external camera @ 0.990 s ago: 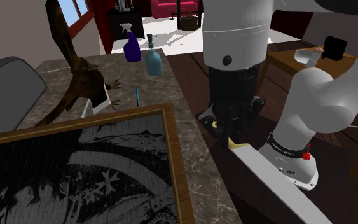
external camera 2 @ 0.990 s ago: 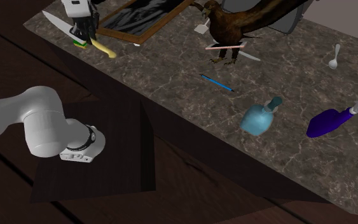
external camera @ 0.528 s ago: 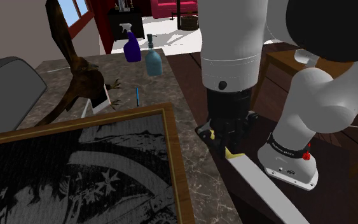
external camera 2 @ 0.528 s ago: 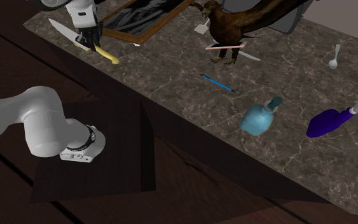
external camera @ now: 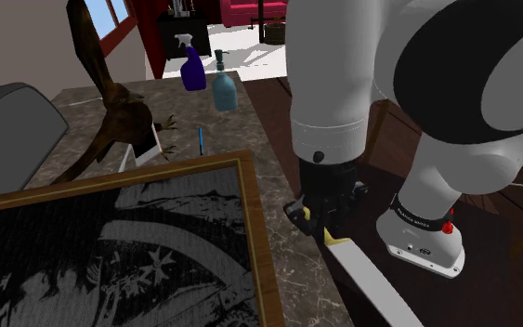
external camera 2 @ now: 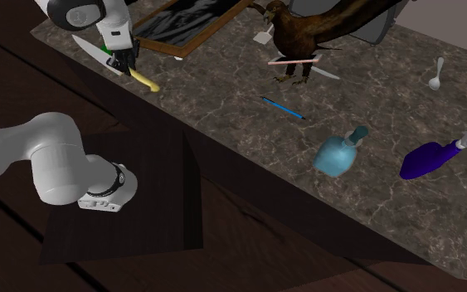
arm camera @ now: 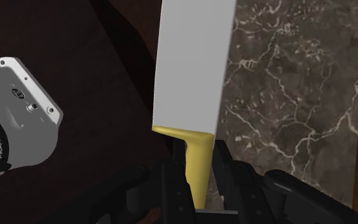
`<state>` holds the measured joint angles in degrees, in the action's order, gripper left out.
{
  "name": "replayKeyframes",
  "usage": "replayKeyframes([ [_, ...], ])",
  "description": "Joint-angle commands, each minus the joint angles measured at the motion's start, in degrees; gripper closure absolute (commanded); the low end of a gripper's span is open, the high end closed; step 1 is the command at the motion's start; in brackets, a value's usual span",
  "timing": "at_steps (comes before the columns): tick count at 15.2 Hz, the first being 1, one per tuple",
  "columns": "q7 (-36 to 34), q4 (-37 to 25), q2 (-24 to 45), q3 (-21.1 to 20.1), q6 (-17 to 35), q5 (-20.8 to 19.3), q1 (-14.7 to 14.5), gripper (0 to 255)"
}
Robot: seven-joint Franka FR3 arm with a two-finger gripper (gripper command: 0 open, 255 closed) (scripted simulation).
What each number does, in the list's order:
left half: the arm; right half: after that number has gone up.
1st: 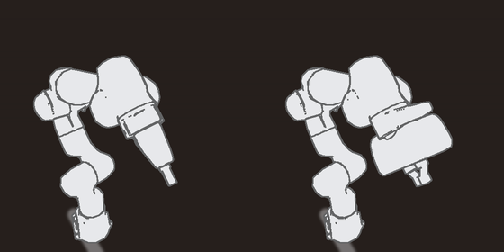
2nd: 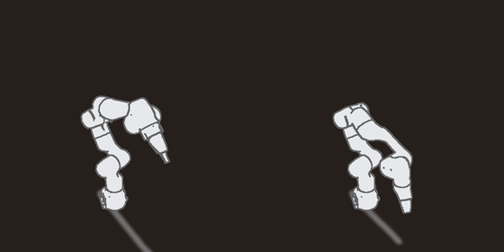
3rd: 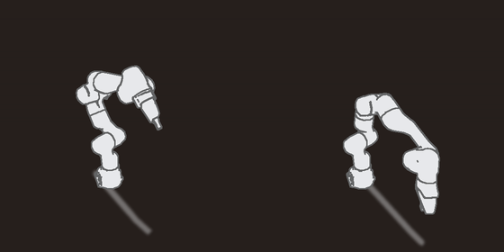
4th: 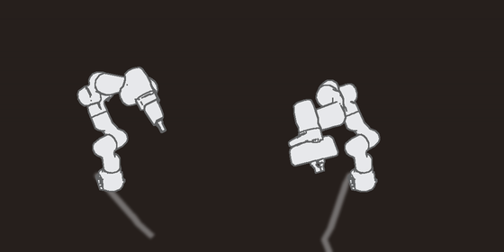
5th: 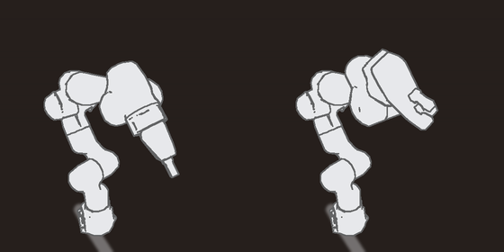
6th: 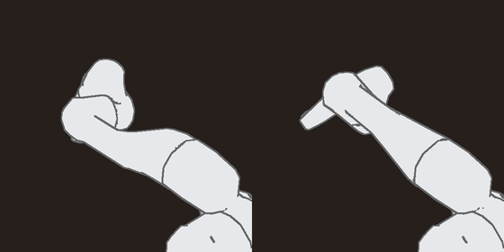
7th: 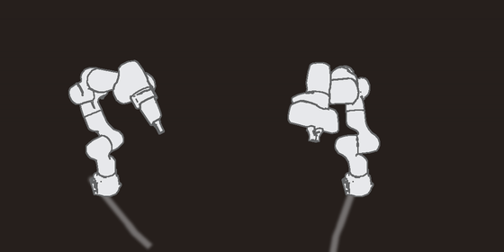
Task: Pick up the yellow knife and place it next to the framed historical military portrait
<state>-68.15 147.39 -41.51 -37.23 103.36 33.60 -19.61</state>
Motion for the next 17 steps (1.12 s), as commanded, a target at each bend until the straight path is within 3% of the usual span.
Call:
replayKeyframes([
  [1,0.32,1.4,0.47,-0.87,1.92,0.69,-0.11,255],
  [14,2.26,7.8,6.55,-6.89,14.46,4.61,0.41,255],
  [17,2.26,7.8,6.55,-6.89,14.45,4.61,0.41,255],
])
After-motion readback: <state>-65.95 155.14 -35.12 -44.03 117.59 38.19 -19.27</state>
